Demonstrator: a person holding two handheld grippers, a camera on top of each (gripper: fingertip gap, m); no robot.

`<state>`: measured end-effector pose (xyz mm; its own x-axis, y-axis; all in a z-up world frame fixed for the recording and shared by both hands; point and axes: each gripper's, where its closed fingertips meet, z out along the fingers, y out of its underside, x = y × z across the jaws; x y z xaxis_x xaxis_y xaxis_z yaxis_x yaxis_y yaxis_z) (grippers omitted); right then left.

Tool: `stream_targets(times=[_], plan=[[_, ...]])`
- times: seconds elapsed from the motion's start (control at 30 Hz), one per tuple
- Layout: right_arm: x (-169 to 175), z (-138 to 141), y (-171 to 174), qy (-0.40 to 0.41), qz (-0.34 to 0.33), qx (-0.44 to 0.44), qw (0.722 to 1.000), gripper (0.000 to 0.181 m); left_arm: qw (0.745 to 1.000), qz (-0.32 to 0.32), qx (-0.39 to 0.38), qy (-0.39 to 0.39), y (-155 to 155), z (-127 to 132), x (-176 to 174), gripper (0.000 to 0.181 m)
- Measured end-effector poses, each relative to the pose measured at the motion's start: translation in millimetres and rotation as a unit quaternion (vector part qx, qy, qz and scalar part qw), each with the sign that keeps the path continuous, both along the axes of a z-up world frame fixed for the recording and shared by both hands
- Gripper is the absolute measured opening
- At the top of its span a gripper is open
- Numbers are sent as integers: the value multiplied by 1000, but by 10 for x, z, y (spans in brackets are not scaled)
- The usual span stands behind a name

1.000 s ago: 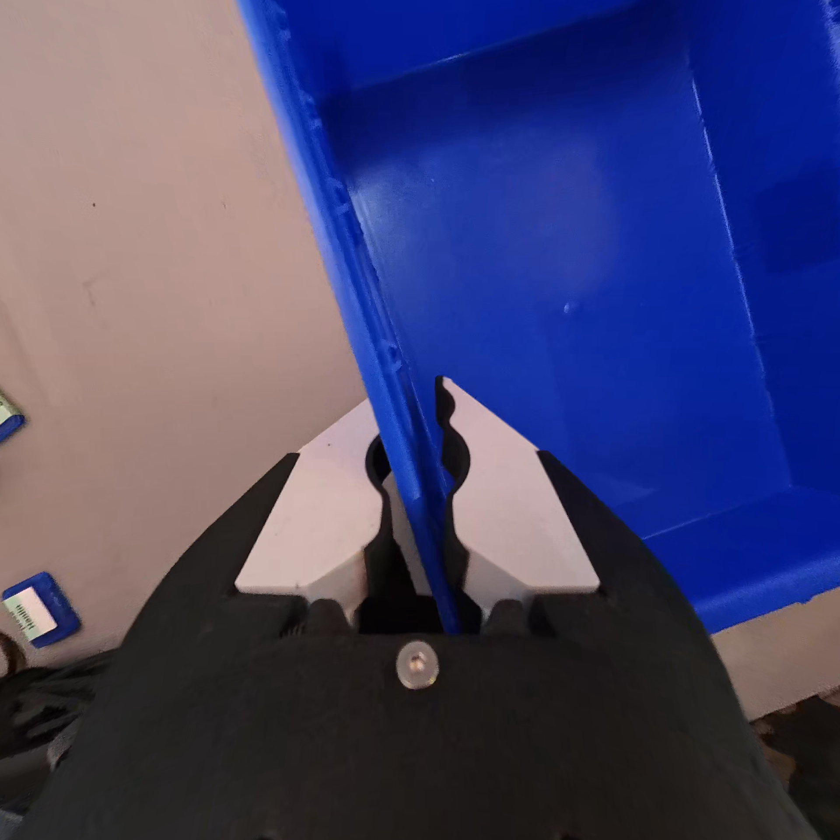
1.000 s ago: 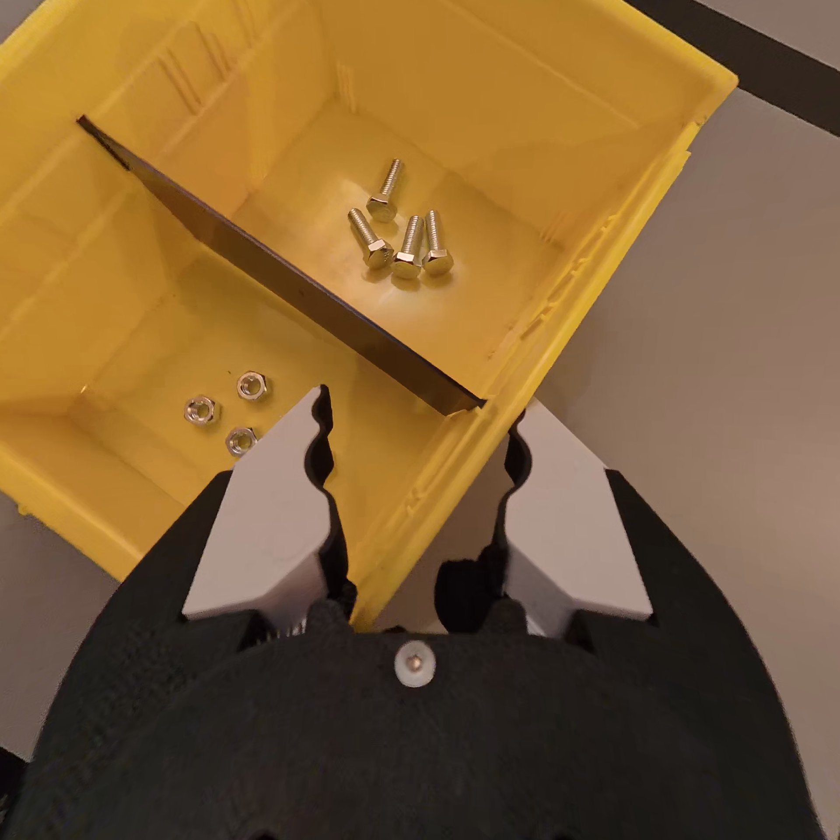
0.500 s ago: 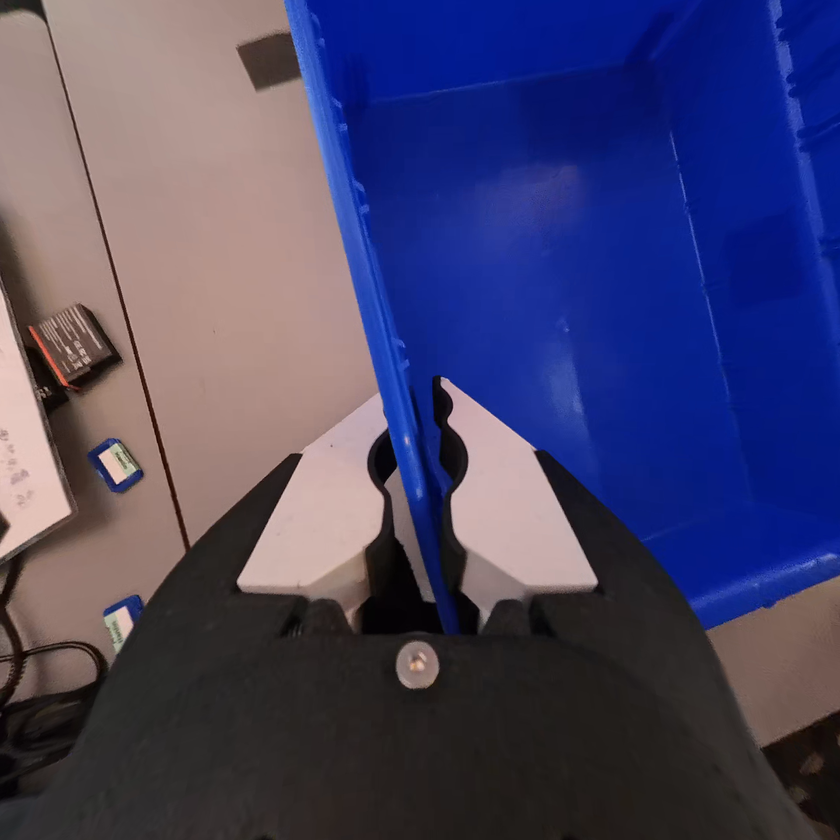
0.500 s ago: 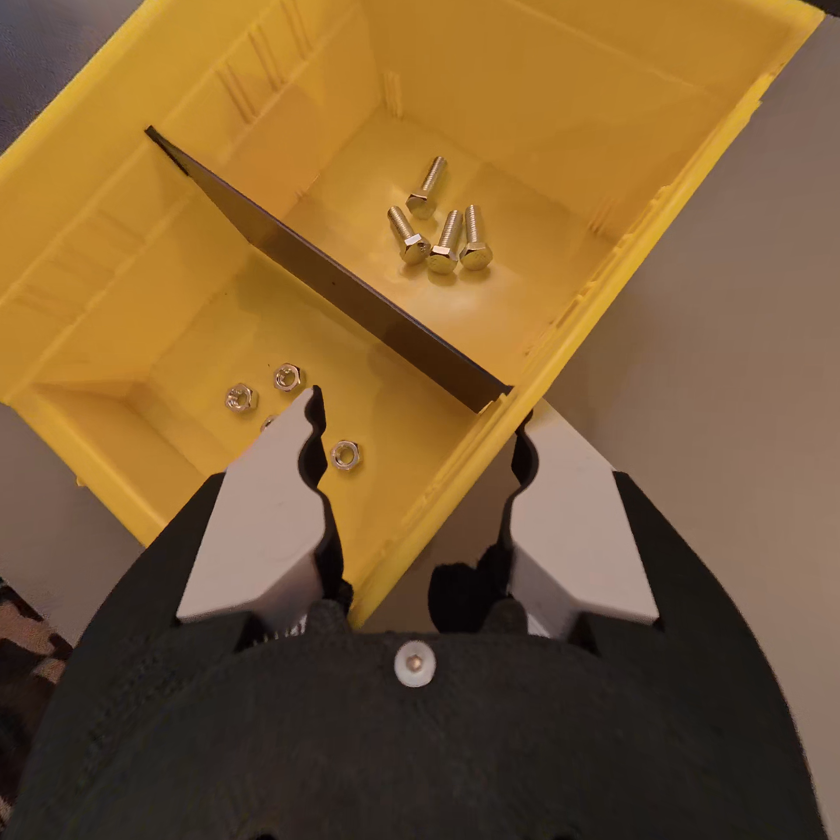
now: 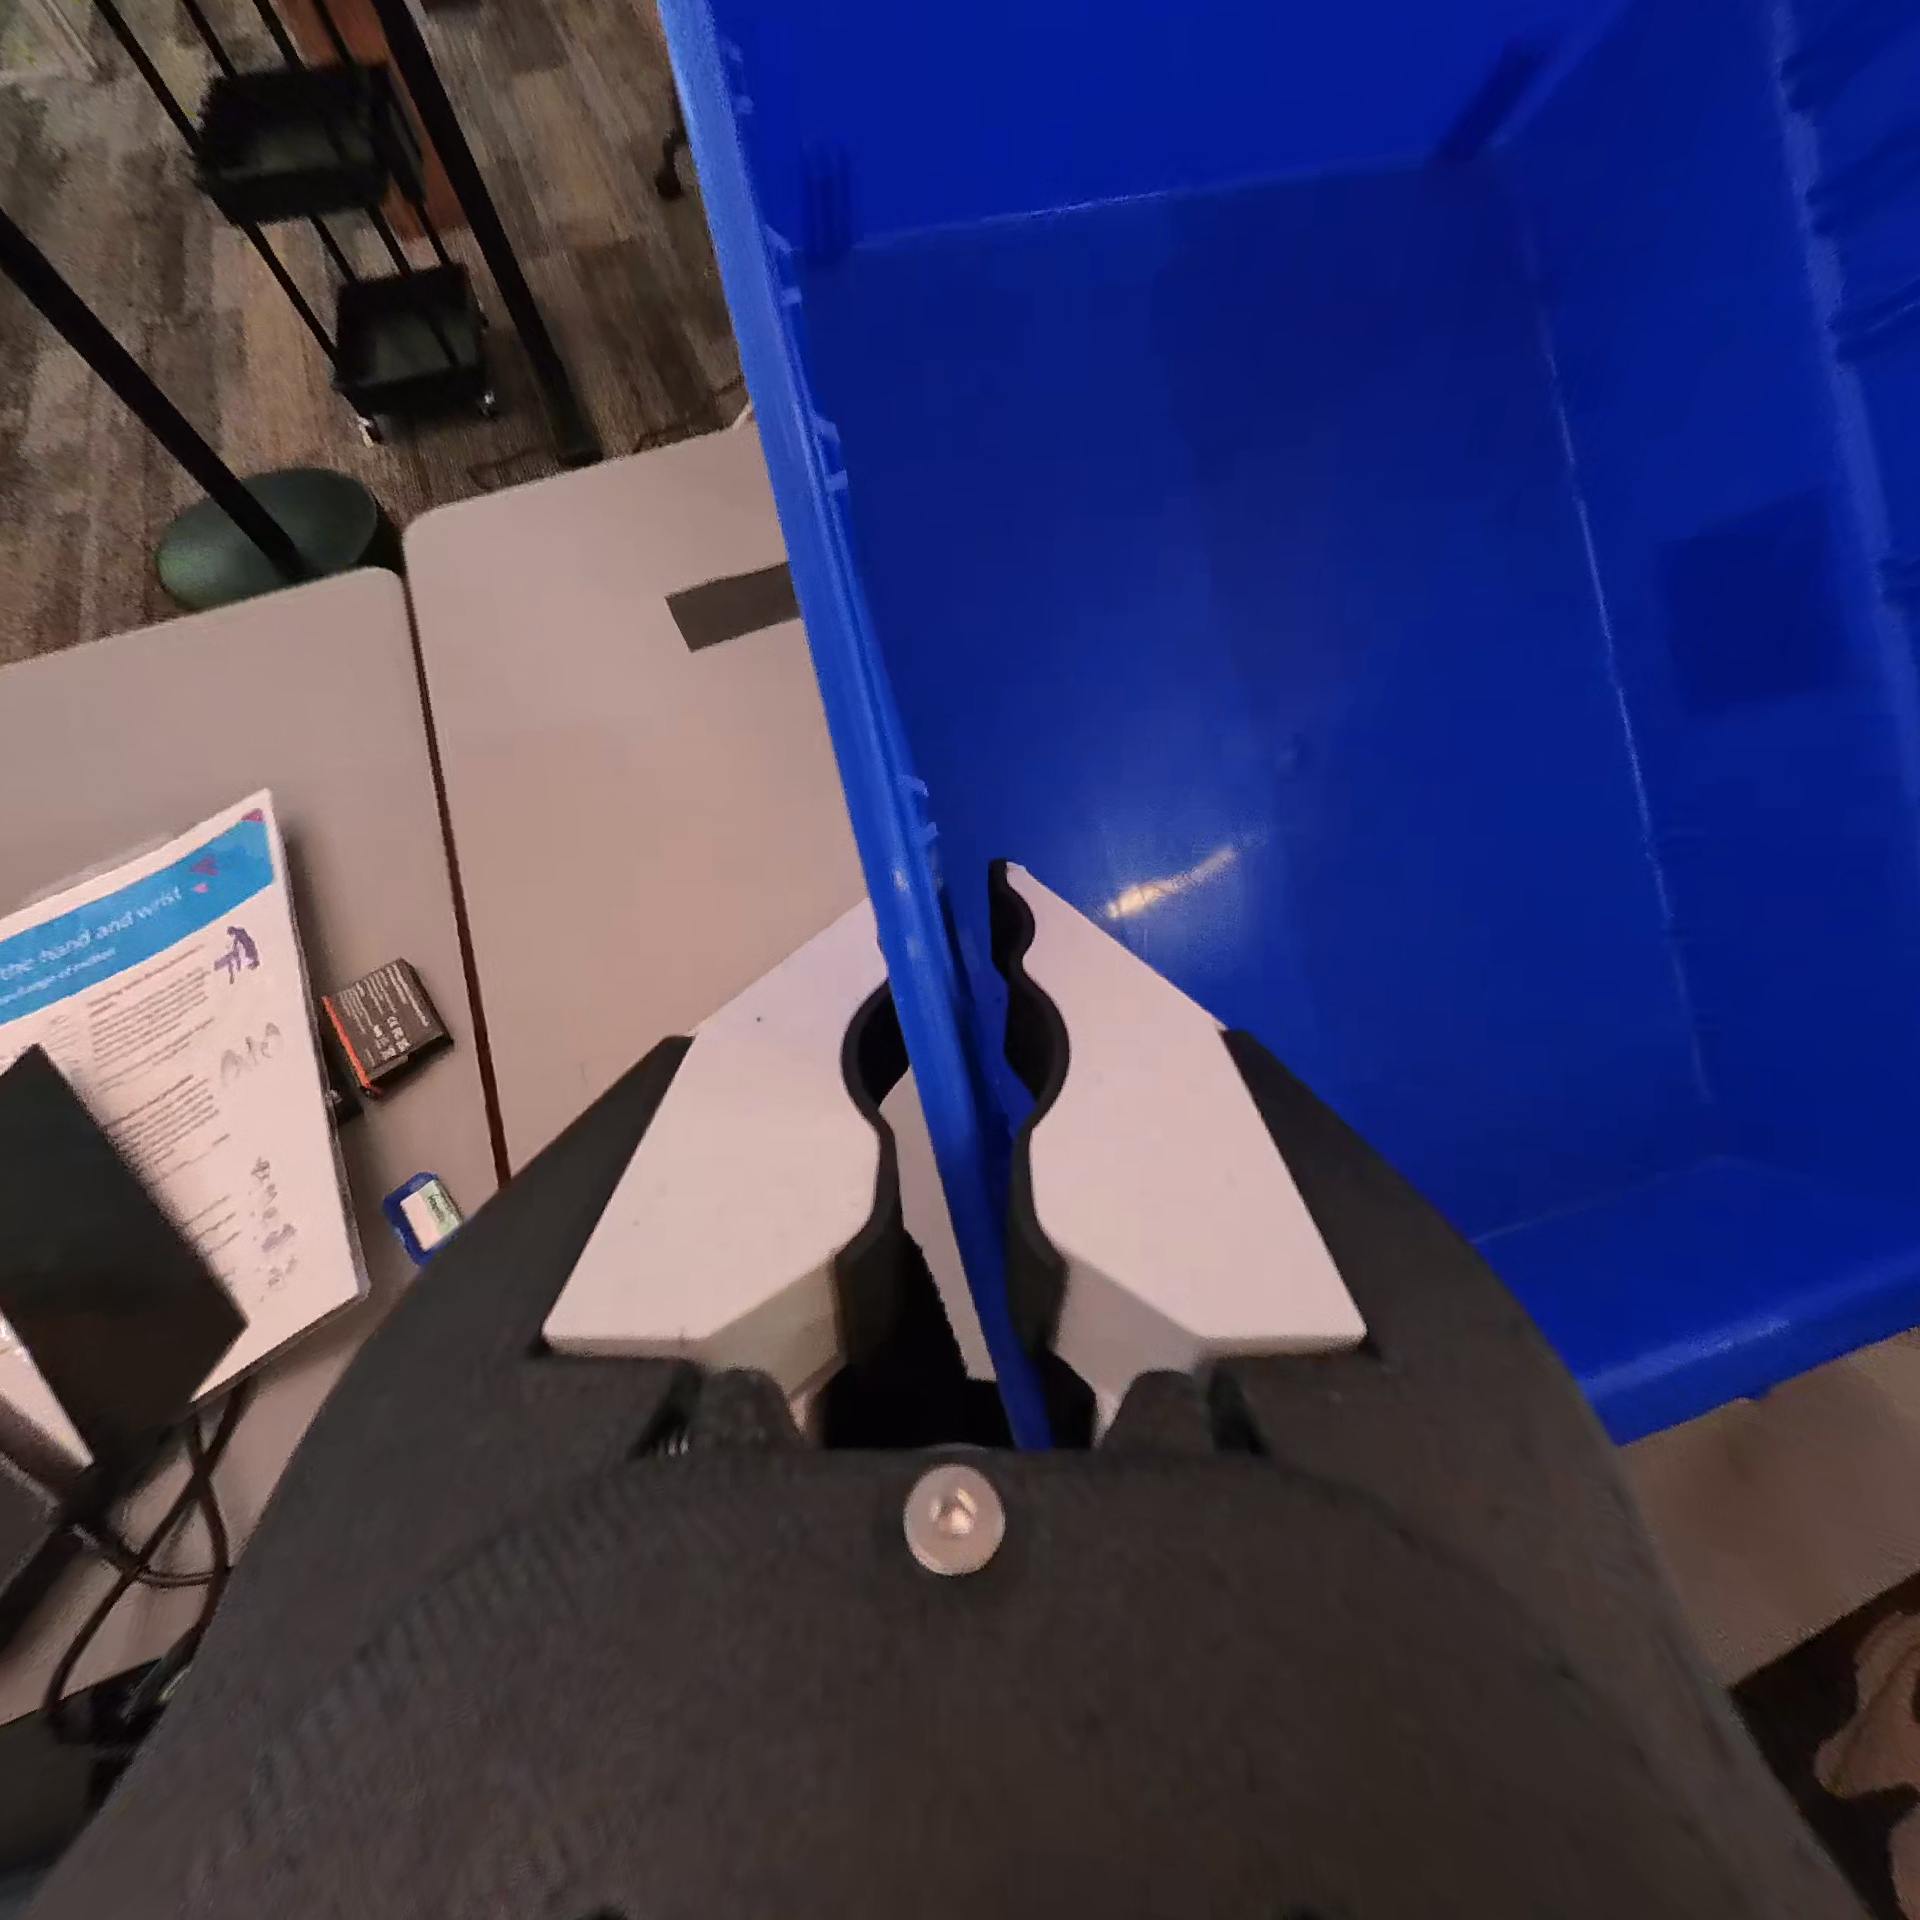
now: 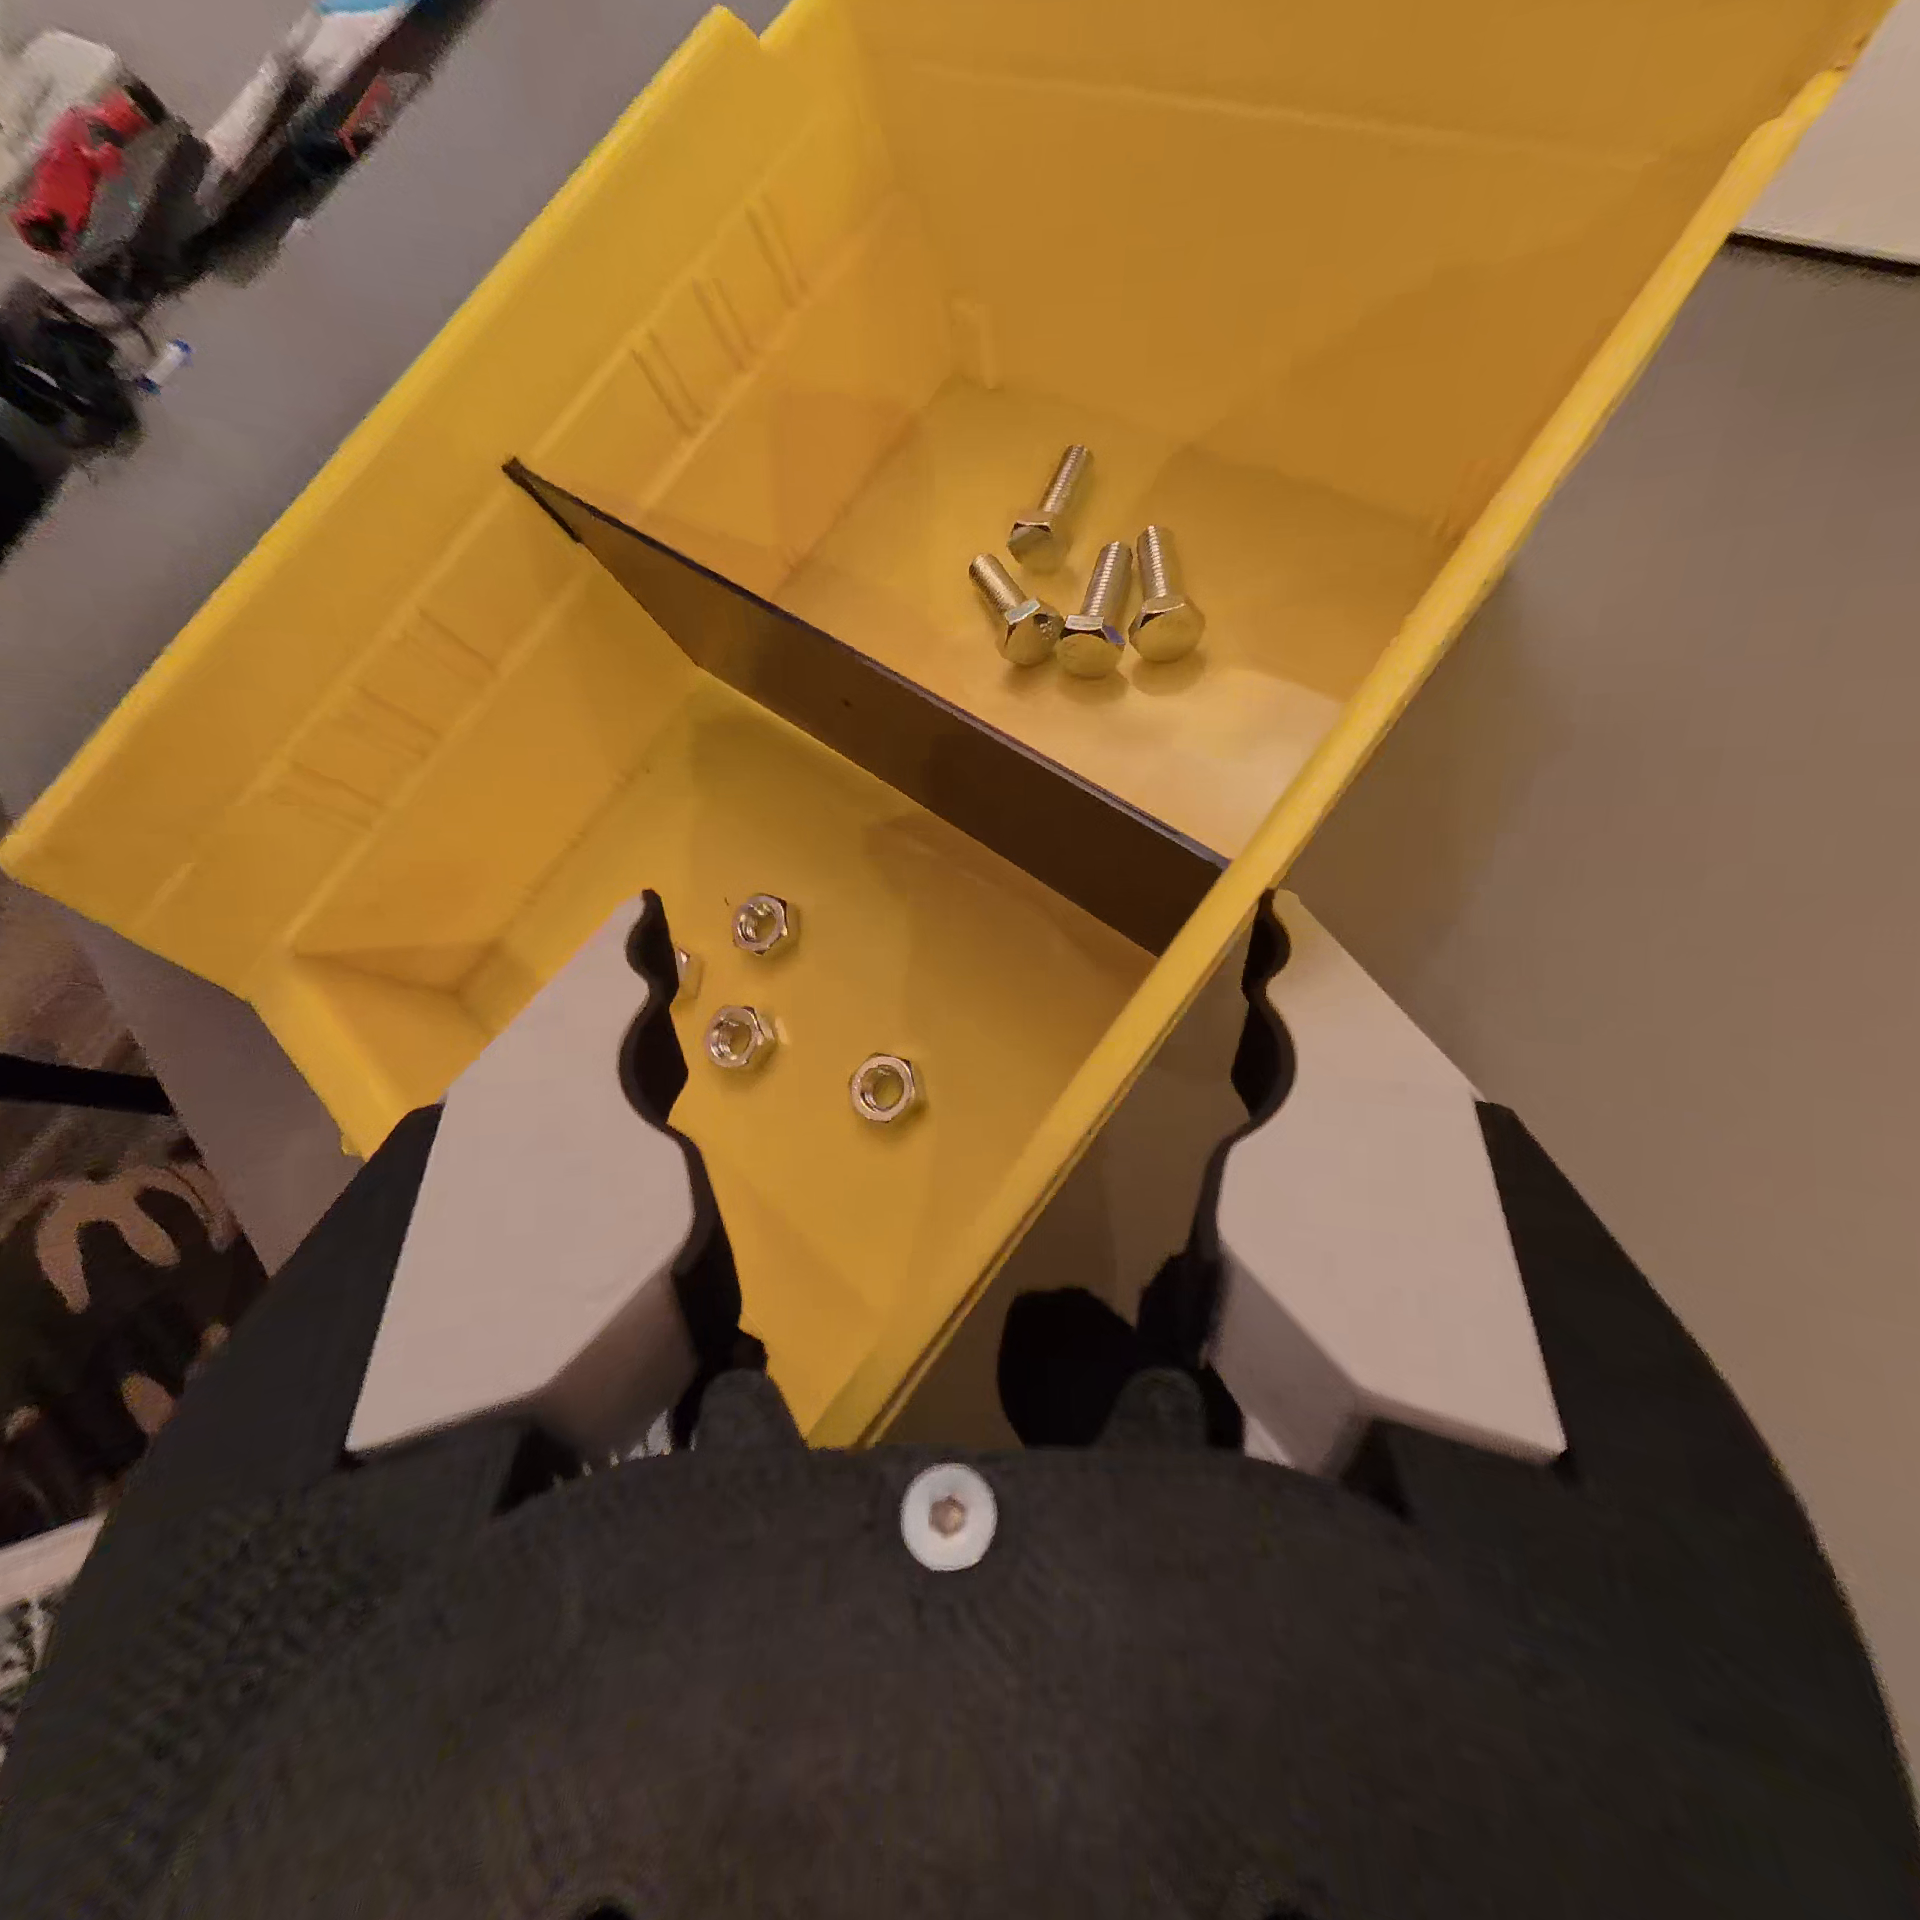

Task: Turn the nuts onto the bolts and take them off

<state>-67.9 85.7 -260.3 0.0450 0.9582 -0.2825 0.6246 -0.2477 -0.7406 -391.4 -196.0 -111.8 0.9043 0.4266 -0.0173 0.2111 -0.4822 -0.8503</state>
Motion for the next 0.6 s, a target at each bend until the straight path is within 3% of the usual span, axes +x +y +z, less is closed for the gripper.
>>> stream_targets(times=[0.27,0.6], plan=[[-631,18,-575,30,13,-77,996,112,999,17,28,25,-143,335,-24,10],[-1375,177,-1253,76,23,-178,981,124,997,41,54,34,-367,494,-103,10]])
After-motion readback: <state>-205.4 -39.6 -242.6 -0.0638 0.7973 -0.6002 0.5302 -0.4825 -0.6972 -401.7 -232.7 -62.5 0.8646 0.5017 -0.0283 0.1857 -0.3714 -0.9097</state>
